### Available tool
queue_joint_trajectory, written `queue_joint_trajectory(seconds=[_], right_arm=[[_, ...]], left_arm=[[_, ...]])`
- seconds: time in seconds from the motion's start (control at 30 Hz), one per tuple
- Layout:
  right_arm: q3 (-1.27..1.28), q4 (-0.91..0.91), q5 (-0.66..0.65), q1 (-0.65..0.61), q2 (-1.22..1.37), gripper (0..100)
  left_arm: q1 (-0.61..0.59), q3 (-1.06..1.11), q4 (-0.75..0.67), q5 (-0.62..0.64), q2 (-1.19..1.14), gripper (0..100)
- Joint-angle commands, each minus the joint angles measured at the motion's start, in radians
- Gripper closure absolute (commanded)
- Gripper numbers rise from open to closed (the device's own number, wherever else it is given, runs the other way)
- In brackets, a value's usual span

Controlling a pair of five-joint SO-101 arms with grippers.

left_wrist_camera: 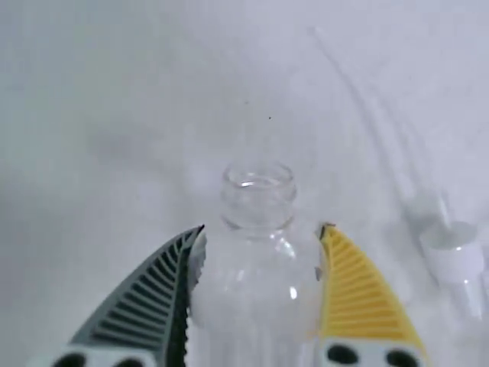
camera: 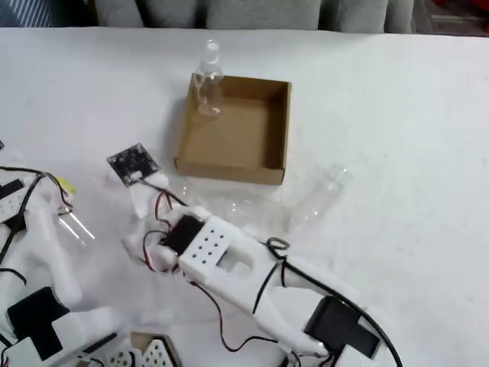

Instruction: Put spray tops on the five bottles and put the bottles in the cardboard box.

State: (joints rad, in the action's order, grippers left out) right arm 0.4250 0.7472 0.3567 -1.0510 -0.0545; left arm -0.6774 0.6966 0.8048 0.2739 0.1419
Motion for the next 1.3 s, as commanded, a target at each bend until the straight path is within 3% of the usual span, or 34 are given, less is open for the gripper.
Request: queue_joint_trajectory(seconds=[0.0, 0.2, 0.43, 1.27], right_arm=[[-0.020, -0.025, 0.014, 0.010, -0.013, 91.7], [-0.020, -0.030, 0.021, 0.027, -0.001, 91.0], [-0.064, -0.039, 0.164, 0.059, 0.088, 86.6], [-0.324, -0.036, 0.157, 0.058, 0.406, 86.8]], left_arm=[[0.013, -0.009, -0.025, 0.002, 0.013, 98], [0.013, -0.009, -0.025, 0.002, 0.013, 98], [0.013, -0.009, -0.025, 0.000, 0.013, 98], [0.013, -0.009, -0.026, 0.000, 0.013, 98]])
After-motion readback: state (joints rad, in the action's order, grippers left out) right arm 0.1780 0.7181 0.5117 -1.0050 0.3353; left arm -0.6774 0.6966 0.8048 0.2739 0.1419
